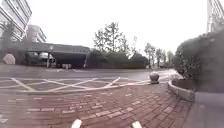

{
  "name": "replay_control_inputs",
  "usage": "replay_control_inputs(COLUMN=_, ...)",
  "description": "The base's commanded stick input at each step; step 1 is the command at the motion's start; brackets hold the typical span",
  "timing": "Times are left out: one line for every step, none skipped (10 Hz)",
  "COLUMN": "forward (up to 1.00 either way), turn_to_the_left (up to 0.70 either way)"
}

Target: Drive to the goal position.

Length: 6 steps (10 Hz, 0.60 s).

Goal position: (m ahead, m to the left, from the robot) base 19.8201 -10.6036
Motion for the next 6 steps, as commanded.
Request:
replay_control_inputs(forward=0.70, turn_to_the_left=-0.14)
replay_control_inputs(forward=0.70, turn_to_the_left=-0.14)
replay_control_inputs(forward=0.70, turn_to_the_left=-0.10)
replay_control_inputs(forward=0.70, turn_to_the_left=-0.06)
replay_control_inputs(forward=0.70, turn_to_the_left=-0.02)
replay_control_inputs(forward=0.70, turn_to_the_left=0.00)
